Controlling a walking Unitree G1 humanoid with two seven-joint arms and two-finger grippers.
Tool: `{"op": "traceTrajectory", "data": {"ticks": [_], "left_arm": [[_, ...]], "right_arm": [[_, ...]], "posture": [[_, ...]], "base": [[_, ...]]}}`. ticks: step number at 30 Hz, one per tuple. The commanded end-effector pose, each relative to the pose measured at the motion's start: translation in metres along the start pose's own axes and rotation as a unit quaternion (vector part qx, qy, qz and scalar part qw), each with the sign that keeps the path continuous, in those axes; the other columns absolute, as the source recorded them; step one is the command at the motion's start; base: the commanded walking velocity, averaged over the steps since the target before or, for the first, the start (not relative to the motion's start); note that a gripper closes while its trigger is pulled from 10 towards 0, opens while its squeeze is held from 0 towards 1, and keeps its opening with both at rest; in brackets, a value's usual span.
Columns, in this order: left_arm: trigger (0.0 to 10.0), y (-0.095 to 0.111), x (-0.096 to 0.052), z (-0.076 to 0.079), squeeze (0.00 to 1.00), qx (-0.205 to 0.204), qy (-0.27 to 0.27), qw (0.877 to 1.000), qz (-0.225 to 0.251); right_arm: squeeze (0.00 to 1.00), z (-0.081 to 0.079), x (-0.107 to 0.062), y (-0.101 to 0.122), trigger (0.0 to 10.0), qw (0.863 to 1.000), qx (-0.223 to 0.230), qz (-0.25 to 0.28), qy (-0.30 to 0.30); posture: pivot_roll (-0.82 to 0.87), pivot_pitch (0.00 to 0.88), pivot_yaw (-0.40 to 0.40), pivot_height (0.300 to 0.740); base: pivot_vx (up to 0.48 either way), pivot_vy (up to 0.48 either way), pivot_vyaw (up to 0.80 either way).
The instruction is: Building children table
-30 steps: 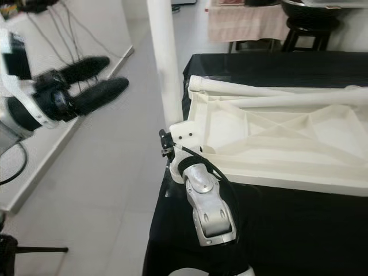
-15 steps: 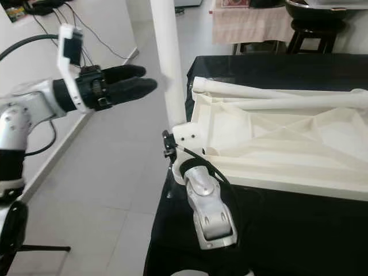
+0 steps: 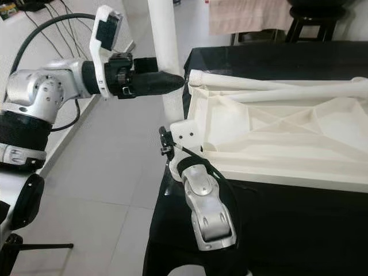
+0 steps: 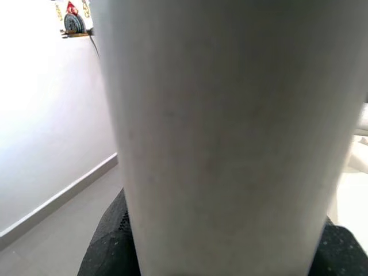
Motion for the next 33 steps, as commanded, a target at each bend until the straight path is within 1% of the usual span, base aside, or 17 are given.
{"op": "traceTrajectory", "data": {"ticks": [1, 2, 3, 5, 9, 13, 20, 22, 23, 24, 25, 27, 28, 29, 31, 32, 33], "left_arm": [[0.0, 0.003, 0.009, -0.001, 0.0, 0.051, 0.008, 0.999, -0.01], [0.0, 0.003, 0.009, -0.001, 0.0, 0.051, 0.008, 0.999, -0.01], [0.0, 0.004, 0.01, -0.002, 0.0, 0.061, 0.011, 0.998, -0.009], [0.0, 0.007, 0.013, -0.001, 0.0, 0.098, 0.014, 0.995, -0.005], [0.0, 0.009, 0.014, 0.004, 0.0, 0.142, 0.015, 0.99, 0.0], [0.0, 0.008, 0.014, 0.005, 0.0, 0.148, 0.012, 0.989, 0.004], [0.0, -0.001, 0.013, 0.013, 0.0, 0.137, 0.0, 0.99, 0.028], [0.0, -0.001, 0.013, 0.013, 0.0, 0.137, 0.0, 0.99, 0.028], [0.0, -0.001, 0.013, 0.014, 0.0, 0.136, 0.0, 0.99, 0.034], [0.0, 0.0, 0.013, 0.016, 0.0, 0.131, 0.0, 0.99, 0.046], [0.0, 0.0, 0.013, 0.016, 0.0, 0.131, 0.0, 0.99, 0.046], [0.0, 0.0, 0.012, 0.017, 0.0, 0.129, 0.001, 0.99, 0.051], [0.0, 0.0, 0.012, 0.018, 0.0, 0.128, 0.001, 0.99, 0.052], [0.0, 0.0, 0.012, 0.018, 0.0, 0.128, 0.001, 0.99, 0.052], [0.0, -0.002, 0.012, 0.019, 0.0, 0.123, 0.0, 0.991, 0.054], [0.0, -0.002, 0.012, 0.019, 0.0, 0.123, 0.0, 0.991, 0.054], [0.0, -0.003, 0.012, 0.02, 0.0, 0.121, -0.001, 0.991, 0.054]], "right_arm": [[0.0, -0.02, -0.003, -0.014, 10.0, 0.998, 0.028, -0.037, 0.038], [0.0, -0.02, -0.003, -0.014, 10.0, 0.998, 0.028, -0.037, 0.038], [0.0, -0.02, -0.003, -0.014, 10.0, 0.998, 0.028, -0.037, 0.038], [0.0, -0.018, -0.003, -0.013, 10.0, 0.998, 0.028, -0.035, 0.037], [0.0, -0.015, 0.0, -0.011, 10.0, 0.999, 0.026, -0.03, 0.037], [0.0, -0.014, 0.002, -0.009, 10.0, 0.999, 0.025, -0.027, 0.037], [0.0, -0.003, 0.015, 0.002, 10.0, 0.999, 0.011, -0.01, 0.049], [0.0, -0.003, 0.015, 0.002, 10.0, 0.999, 0.011, -0.01, 0.049], [0.0, 0.001, 0.019, 0.009, 10.0, 0.997, 0.007, 0.006, 0.072], [1.0, 0.017, 0.03, 0.028, 10.0, 0.992, 0.014, 0.052, 0.11], [1.0, 0.017, 0.03, 0.028, 10.0, 0.992, 0.014, 0.052, 0.11], [1.0, 0.033, 0.037, 0.05, 10.0, 0.982, 0.019, 0.098, 0.16], [1.0, 0.041, 0.039, 0.059, 10.0, 0.974, 0.008, 0.115, 0.193], [1.0, 0.041, 0.039, 0.059, 10.0, 0.974, 0.008, 0.115, 0.193], [1.0, 0.055, 0.041, 0.072, 10.0, 0.964, -0.012, 0.135, 0.231], [1.0, 0.055, 0.041, 0.072, 10.0, 0.964, -0.012, 0.135, 0.231], [1.0, 0.058, 0.041, 0.076, 10.0, 0.956, -0.034, 0.139, 0.256]], "posture": [[-0.06, 0.1, 0.146, 0.74], [-0.06, 0.1, 0.146, 0.74], [-0.06, 0.1, 0.146, 0.74], [-0.06, 0.097, 0.142, 0.74], [-0.06, 0.084, 0.136, 0.74], [-0.06, 0.078, 0.133, 0.74], [-0.07, 0.057, 0.122, 0.74], [-0.07, 0.057, 0.122, 0.74], [-0.07, 0.051, 0.116, 0.74], [-0.07, 0.048, 0.114, 0.74], [-0.07, 0.048, 0.114, 0.74], [-0.06, 0.045, 0.113, 0.74], [-0.07, 0.043, 0.111, 0.74], [-0.07, 0.043, 0.111, 0.74], [-0.07, 0.041, 0.11, 0.74], [-0.07, 0.041, 0.11, 0.74], [-0.07, 0.04, 0.11, 0.74]], "base": [[0.0, 0.0, 0.0], [0.0, 0.0, 0.0], [0.0, 0.0, 0.0], [0.0, 0.0, 0.0], [0.0, 0.0, 0.0], [0.0, 0.0, 0.0], [0.0, 0.0, 0.0], [0.0, 0.0, 0.0], [0.0, 0.0, 0.0], [0.0, 0.0, 0.0], [0.0, 0.0, 0.0], [0.0, 0.0, 0.0], [0.0, 0.0, 0.0], [0.0, 0.0, 0.0], [0.0, 0.0, 0.0], [0.0, 0.0, 0.0], [0.0, 0.0, 0.0]]}}
Point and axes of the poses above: a point about 5 cm out from each wrist's last joint towards the gripper, its own x axis pointing out of the wrist towards the gripper, its own y axis along the axis of the wrist's last joint, z = x × y, the point moved 3 cm from there along x, pointing out of the wrist towards the gripper, and after that the axes turned 9 degrees about -x, right-handed, at the moved point
